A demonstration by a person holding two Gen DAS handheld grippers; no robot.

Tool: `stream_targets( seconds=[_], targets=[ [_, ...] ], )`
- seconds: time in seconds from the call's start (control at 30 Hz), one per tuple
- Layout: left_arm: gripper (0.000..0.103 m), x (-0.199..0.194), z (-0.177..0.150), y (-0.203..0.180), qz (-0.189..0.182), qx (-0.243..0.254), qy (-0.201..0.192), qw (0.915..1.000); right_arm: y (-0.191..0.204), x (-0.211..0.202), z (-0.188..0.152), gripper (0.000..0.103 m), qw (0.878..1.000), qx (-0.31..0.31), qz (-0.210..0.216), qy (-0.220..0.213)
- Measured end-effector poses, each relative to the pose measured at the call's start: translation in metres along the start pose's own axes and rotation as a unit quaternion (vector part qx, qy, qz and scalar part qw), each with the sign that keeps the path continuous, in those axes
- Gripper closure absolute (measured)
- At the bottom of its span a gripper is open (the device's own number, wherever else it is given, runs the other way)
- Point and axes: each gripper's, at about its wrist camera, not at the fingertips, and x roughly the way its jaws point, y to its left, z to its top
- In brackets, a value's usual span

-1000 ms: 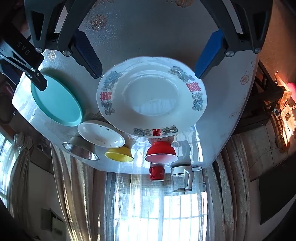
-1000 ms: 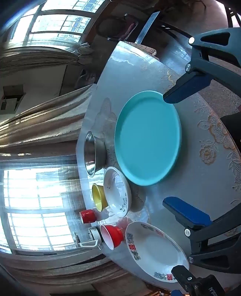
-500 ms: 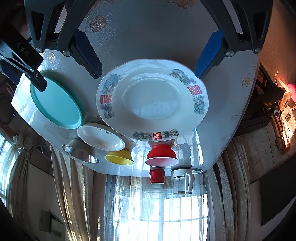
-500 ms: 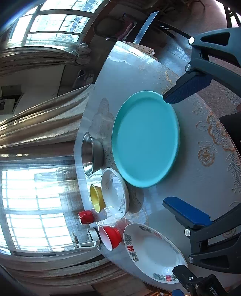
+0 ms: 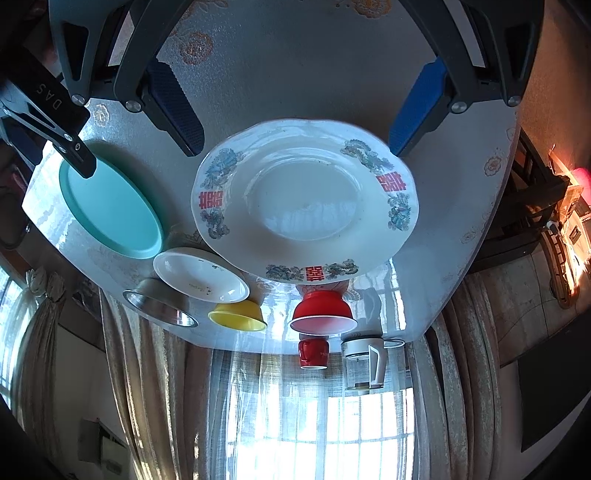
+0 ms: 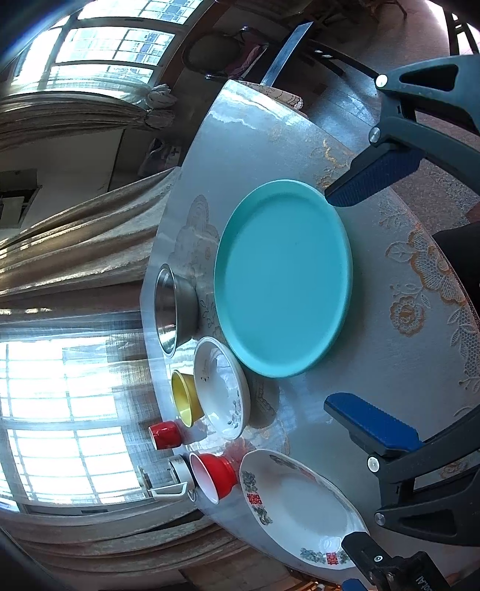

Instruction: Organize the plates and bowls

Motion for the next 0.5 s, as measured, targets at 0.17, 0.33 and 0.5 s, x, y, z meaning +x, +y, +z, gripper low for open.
stream_targets(
  seconds=[0.17, 0.33, 0.5],
  targets=[
    [0.002, -0.0001, -0.0001, 0.0009, -0.001, 0.0, 0.001, 1.0, 0.0017, -0.0011, 0.0002, 0.0, 1.0, -0.004, 0.004, -0.002],
    [0.002, 0.0001, -0.0002, 0.0008, -0.001, 0.0, 0.001, 1.0, 0.0017, 0.0001, 0.0001, 0.0, 1.0, -0.004, 0.002, -0.001],
    [0.002, 0.0017, -0.0005, 0.0014, -0.001, 0.0, 0.003, 1.0, 0.0015, 0.0014, 0.0002, 0.0, 1.0, -0.003, 0.006, 0.002]
  ],
)
